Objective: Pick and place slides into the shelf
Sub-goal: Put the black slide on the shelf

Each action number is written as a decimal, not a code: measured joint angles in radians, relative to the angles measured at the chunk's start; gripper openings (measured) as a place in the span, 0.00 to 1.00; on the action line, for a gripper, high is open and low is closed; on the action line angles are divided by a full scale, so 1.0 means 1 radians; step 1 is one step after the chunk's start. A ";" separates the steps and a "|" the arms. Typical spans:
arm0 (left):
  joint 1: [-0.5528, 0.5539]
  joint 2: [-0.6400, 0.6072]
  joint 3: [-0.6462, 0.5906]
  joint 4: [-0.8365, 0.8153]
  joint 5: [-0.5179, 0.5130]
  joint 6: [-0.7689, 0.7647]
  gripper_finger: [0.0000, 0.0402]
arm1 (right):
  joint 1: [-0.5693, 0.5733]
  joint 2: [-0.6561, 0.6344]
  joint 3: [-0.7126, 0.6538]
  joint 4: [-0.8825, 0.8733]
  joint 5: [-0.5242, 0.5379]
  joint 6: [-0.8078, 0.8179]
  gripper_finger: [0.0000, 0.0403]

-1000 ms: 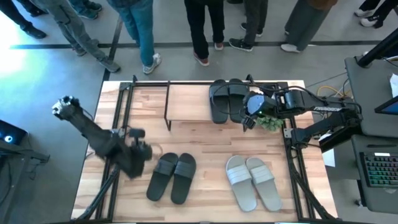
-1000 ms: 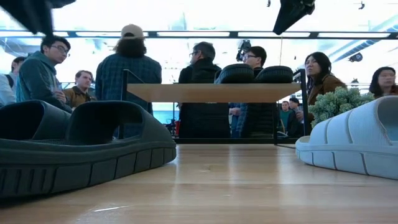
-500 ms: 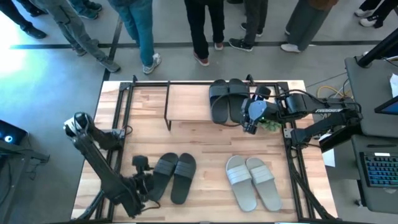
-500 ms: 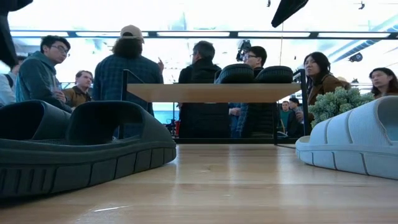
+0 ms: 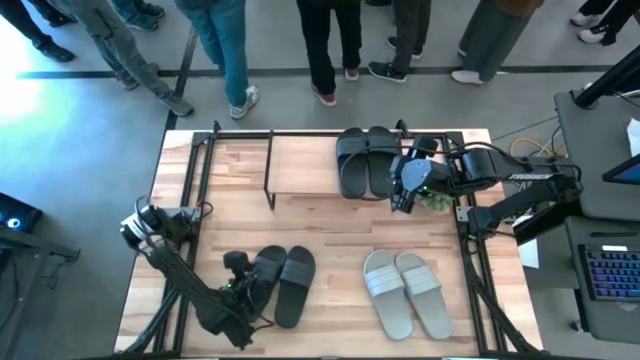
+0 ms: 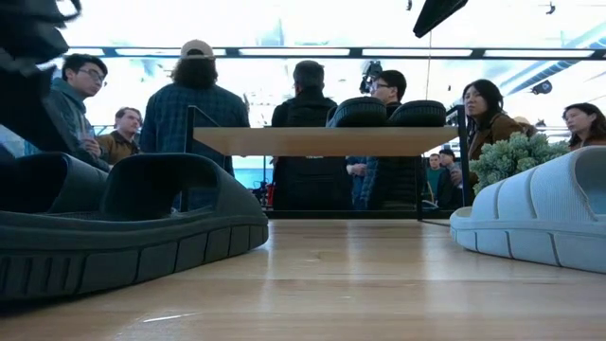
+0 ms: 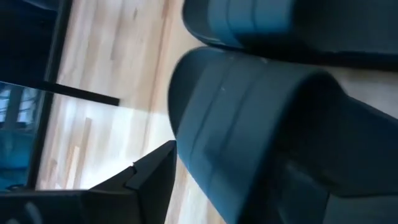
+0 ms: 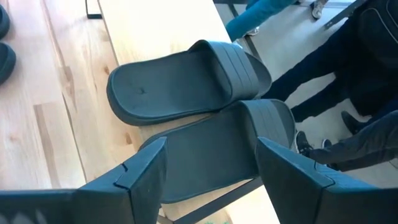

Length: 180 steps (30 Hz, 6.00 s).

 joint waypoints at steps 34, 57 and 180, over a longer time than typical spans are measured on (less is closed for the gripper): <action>0.240 -0.585 0.054 -0.122 -0.342 0.123 0.00 | 0.000 0.000 0.000 -0.006 0.031 0.024 0.58; 1.066 -0.329 0.113 0.502 -0.158 1.314 0.00 | -0.004 0.000 -0.002 -0.078 0.106 0.250 0.58; 0.270 0.021 -0.040 0.608 -0.119 0.736 0.30 | 0.031 0.035 -0.004 -0.148 0.025 0.142 0.58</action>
